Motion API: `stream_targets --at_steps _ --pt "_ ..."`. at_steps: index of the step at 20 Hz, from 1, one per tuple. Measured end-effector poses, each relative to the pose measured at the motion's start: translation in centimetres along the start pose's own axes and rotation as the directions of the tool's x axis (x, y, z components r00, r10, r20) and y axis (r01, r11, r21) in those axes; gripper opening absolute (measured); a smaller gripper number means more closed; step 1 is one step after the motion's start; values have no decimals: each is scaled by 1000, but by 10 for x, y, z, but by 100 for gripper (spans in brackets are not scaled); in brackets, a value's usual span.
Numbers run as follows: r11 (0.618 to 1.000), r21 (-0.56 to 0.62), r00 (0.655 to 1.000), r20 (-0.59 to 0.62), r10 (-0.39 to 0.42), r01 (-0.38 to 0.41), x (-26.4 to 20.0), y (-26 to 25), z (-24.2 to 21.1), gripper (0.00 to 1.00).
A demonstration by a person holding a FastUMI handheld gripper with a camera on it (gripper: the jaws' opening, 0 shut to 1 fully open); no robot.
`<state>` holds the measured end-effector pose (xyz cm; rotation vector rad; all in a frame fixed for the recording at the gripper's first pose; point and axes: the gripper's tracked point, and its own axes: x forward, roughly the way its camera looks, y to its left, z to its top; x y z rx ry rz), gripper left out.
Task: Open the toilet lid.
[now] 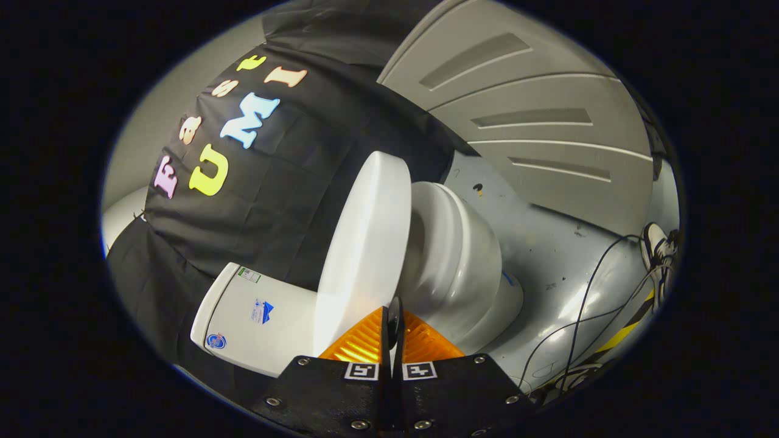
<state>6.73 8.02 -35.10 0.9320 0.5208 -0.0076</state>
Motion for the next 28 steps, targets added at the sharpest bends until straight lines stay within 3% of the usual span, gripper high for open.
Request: stream_targets --at_steps 11,18,23,28 --pt "970 -237 998 30 -47 53 -26 76 14 0" --pt "911 -388 989 92 -116 143 -36 119 13 0" --pt "851 -494 983 134 -128 178 -41 144 10 0" --pt "814 -545 976 185 -113 198 -45 171 5 0"
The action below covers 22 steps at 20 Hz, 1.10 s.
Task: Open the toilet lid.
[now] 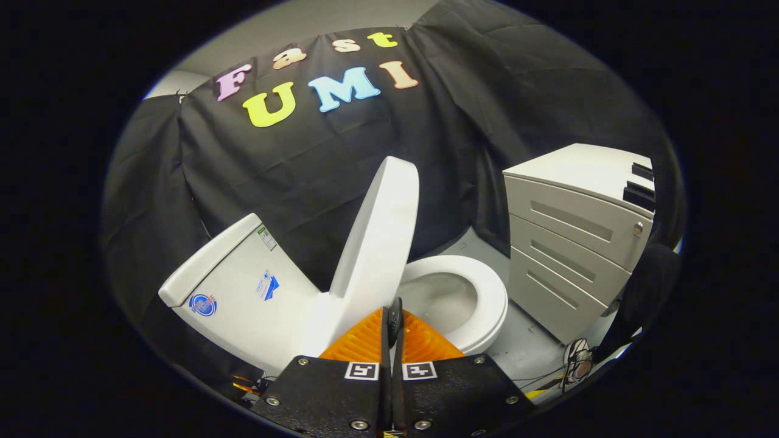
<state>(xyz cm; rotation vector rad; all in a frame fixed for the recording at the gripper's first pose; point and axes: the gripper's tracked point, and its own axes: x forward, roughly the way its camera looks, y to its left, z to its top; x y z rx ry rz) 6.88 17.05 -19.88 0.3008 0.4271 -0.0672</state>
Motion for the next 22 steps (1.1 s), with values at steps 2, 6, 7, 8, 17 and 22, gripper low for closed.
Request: stream_targets --at_steps 2,6,7,8,17,22 --pt "999 -42 1000 18 -5 6 -3 11 4 0" --pt "995 -104 999 35 -9 13 -8 35 12 0" --pt "992 -121 999 41 -14 18 -9 39 13 0" --pt "990 -141 999 44 -17 23 -9 45 15 0" --pt "960 -278 996 86 10 14 -21 107 21 0" --pt "937 -349 994 98 41 -4 -27 143 20 0"
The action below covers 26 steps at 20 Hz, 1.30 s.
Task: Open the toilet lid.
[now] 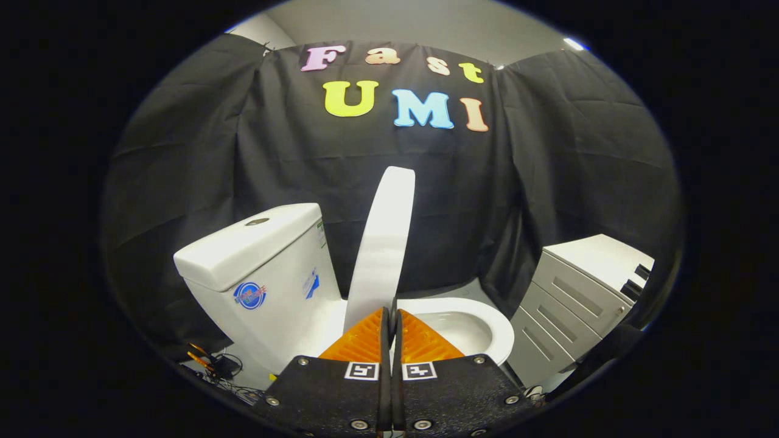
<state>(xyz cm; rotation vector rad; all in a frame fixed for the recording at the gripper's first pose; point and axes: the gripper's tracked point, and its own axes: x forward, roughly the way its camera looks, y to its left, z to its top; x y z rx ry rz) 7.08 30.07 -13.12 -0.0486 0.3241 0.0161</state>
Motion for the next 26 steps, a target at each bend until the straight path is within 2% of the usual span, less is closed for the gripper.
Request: stream_targets --at_steps 5,14,26 --pt "999 -35 1000 19 22 -21 -1 30 7 0" --pt "996 -89 998 66 17 -11 0 74 14 0" --pt "976 -218 998 47 31 -20 1 122 10 0"
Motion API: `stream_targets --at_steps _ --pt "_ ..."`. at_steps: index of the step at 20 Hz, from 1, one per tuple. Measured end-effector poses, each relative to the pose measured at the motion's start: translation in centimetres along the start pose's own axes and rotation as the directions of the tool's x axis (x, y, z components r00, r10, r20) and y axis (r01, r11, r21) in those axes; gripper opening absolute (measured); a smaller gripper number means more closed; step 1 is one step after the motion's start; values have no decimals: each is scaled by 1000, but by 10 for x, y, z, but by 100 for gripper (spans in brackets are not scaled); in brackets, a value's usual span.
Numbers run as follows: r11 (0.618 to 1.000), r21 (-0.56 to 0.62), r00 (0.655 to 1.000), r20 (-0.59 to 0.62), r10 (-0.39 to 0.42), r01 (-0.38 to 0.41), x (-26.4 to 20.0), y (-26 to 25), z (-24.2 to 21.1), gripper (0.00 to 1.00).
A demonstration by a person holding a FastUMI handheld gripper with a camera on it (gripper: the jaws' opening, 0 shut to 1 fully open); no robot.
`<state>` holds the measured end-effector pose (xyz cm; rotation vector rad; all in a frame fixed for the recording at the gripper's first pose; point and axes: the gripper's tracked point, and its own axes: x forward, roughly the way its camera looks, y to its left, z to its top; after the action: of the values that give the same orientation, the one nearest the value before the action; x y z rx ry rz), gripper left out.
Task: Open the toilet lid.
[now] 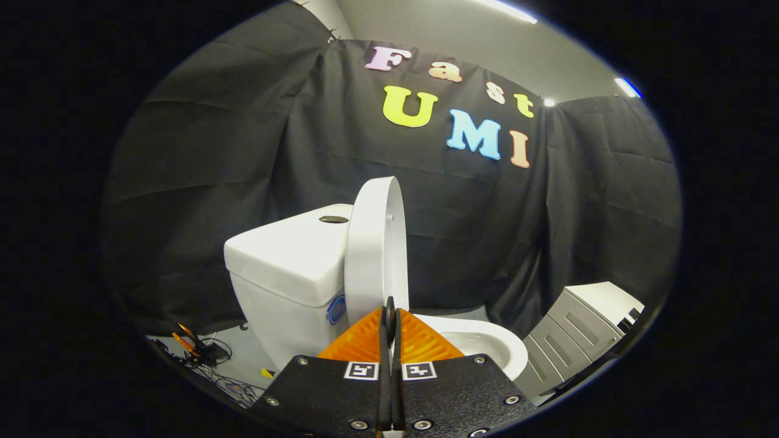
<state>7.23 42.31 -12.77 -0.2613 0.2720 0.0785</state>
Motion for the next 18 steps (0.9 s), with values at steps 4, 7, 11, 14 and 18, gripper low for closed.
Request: stream_targets --at_steps 4,7,11,14,18 --pt "999 -33 1000 0 -13 13 2 0 -1 0" --pt "1000 -3 1000 -4 0 0 4 -3 -1 0" --pt "995 46 996 -21 90 -89 2 8 2 8" --pt "989 72 991 17 131 -132 -10 6 16 35" --pt "974 122 982 32 187 -189 -29 -1 35 93"
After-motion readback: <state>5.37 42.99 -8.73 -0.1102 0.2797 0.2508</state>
